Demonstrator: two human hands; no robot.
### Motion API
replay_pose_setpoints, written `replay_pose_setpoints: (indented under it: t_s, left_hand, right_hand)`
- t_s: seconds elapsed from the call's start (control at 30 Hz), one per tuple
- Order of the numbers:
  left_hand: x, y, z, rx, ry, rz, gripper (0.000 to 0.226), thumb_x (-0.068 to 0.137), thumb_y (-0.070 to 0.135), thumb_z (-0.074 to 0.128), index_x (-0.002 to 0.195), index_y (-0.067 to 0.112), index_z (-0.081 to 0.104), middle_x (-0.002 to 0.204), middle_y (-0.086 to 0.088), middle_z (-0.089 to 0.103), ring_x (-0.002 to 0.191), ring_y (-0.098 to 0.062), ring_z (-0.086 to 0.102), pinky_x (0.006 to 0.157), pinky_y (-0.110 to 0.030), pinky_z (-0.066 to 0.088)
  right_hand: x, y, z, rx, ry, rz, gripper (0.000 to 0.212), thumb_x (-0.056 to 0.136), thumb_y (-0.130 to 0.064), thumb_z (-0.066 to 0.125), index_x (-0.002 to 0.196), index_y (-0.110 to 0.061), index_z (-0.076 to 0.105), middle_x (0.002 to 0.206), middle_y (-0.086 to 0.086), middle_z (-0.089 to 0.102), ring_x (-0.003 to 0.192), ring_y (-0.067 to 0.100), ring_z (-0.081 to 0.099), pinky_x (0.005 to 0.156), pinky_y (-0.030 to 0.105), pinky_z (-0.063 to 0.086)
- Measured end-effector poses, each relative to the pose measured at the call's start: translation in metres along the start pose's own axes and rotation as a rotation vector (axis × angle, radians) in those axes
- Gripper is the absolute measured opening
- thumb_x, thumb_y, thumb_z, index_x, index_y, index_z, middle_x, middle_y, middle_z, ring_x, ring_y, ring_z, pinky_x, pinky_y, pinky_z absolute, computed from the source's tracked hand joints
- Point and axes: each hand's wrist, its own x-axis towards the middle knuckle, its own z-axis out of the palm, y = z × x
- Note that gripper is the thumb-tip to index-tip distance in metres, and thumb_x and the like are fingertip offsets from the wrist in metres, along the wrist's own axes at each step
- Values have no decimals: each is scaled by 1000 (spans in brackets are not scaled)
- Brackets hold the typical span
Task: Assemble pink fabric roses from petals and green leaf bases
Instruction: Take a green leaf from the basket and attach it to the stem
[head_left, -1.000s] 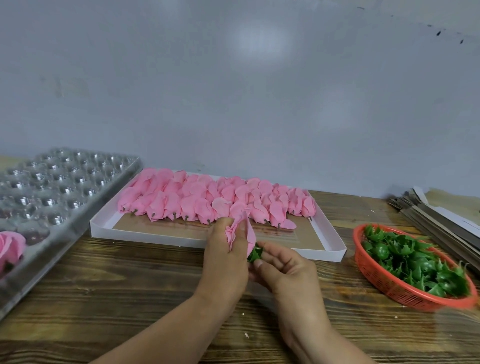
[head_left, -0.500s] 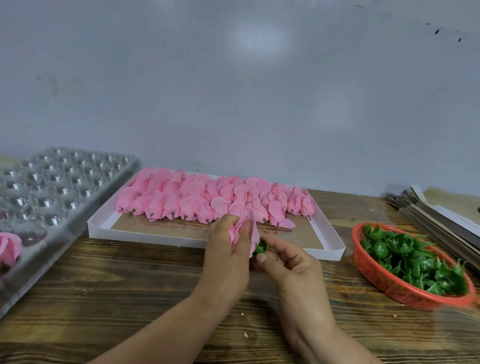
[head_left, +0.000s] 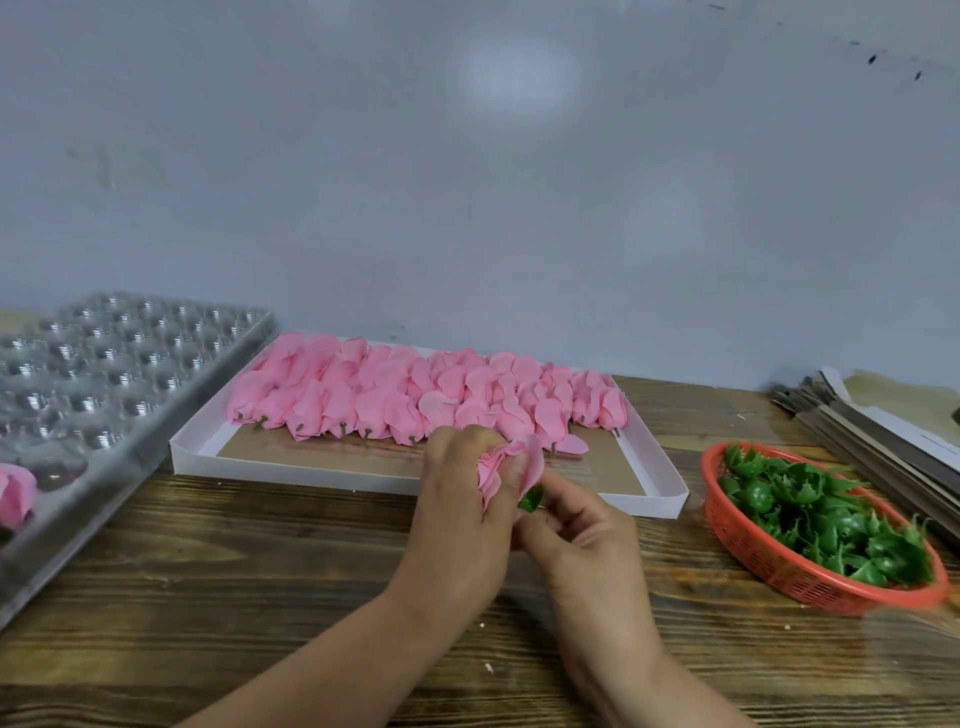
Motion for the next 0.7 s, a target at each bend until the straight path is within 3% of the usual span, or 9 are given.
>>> replay_pose_setpoints:
  t_s: [0.1, 0.23, 0.33, 0.4, 0.5, 0.63, 0.7]
  left_hand:
    - [-1, 0, 0, 34, 27, 70, 18, 92, 22, 54, 103, 9, 59, 99, 13, 38, 96, 2, 45, 82, 3, 27]
    - [-1, 7, -4, 23, 5, 101, 54, 84, 50, 40, 104, 5, 63, 99, 10, 39, 96, -2, 47, 83, 1, 30]
    - [0, 6, -5, 37, -5, 102, 52, 84, 49, 41, 102, 6, 64, 98, 5, 41, 93, -4, 48, 81, -1, 32]
    - [-1, 4, -4, 49, -14, 88, 45, 85, 46, 44, 100, 8, 64, 98, 7, 41, 91, -9, 50, 80, -3, 33]
    - [-4, -1, 0, 69, -25, 68, 27, 91, 33, 54, 98, 8, 63, 99, 2, 42, 91, -16, 50, 78, -4, 33]
    - [-5, 0, 1, 71, -3, 64, 41, 89, 46, 51, 96, 7, 62, 96, 5, 41, 91, -17, 49, 80, -5, 33]
    - [-4, 0, -1, 83, 1, 91, 42, 88, 43, 47, 95, 4, 63, 97, 2, 42, 89, -17, 49, 81, -6, 34]
  right_hand:
    - [1, 0, -1, -93, 33, -30, 33, 80, 15, 56, 95, -9, 73, 82, 34, 63, 71, 22, 54, 70, 34, 50]
    - [3, 0, -2, -170, 44, -45, 30, 79, 12, 60, 89, -12, 74, 77, 39, 57, 68, 19, 46, 67, 35, 42]
    - [3, 2, -3, -213, 43, -67, 28, 76, 11, 64, 87, -14, 73, 61, 23, 50, 62, 16, 40, 61, 30, 37]
    - [3, 4, -3, -171, 60, -43, 28, 75, 12, 62, 83, -12, 72, 62, 12, 47, 63, 16, 39, 62, 31, 36]
    - [2, 6, -4, -139, 63, -6, 22, 76, 13, 59, 73, -6, 70, 66, 12, 50, 68, 17, 41, 65, 35, 35]
    - [0, 4, -2, -145, 38, -27, 17, 79, 11, 60, 75, -2, 69, 69, 31, 59, 69, 17, 47, 66, 37, 40]
    - [-1, 2, -1, -101, -6, -22, 25, 83, 12, 55, 79, -5, 72, 78, 26, 68, 73, 19, 60, 71, 37, 49]
